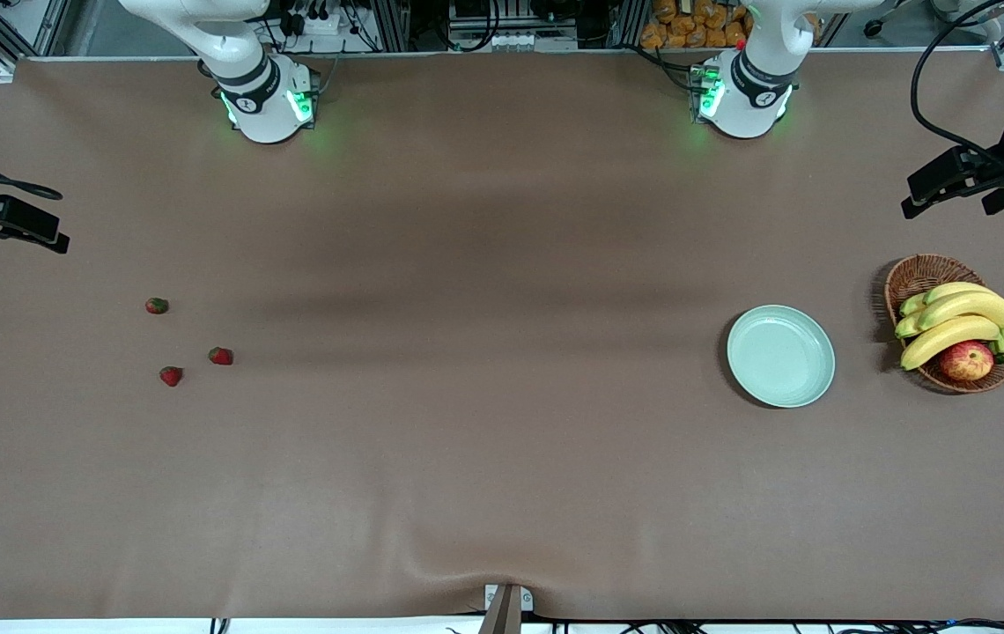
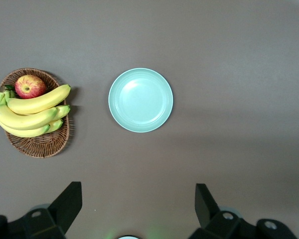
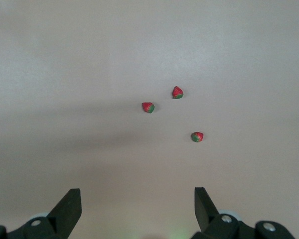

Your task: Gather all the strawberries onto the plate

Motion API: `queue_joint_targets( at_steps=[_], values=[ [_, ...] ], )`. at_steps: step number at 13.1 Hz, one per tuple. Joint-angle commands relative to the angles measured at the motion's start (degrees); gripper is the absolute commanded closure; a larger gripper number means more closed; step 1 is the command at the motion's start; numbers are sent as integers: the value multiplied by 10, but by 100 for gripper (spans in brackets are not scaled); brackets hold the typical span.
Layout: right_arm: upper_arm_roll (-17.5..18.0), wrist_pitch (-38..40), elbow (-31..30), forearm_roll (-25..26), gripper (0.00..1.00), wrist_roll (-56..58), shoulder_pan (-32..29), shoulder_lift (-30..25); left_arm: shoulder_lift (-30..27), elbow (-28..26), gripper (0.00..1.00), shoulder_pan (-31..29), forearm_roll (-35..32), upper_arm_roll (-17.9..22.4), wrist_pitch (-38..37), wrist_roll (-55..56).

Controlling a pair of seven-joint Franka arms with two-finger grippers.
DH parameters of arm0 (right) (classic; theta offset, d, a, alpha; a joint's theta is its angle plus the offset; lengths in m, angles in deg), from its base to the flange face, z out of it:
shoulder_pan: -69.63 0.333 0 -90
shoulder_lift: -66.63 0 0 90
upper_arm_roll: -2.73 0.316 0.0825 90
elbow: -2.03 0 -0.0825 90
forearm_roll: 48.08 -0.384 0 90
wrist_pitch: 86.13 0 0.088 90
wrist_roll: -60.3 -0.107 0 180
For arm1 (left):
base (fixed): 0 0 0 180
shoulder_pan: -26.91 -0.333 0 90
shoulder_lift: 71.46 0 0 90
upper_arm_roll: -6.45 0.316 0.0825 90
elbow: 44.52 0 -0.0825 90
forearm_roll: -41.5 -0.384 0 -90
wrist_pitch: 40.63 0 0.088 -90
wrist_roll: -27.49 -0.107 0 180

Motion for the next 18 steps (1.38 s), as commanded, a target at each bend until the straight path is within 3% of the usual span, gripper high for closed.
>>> queue_joint_targets(
  at_steps=[1, 4, 18],
  values=[
    [12, 6, 11, 4, 0, 4, -11, -5, -6, 4, 0, -3, -1, -4, -11, 1],
    [12, 26, 32, 6, 0, 4, -11, -5, -1, 4, 0, -1, -9, -6, -11, 2],
    [10, 26, 21, 11, 0, 23, -15, -4, 16, 7, 0, 11, -6, -29, -11, 8]
  ],
)
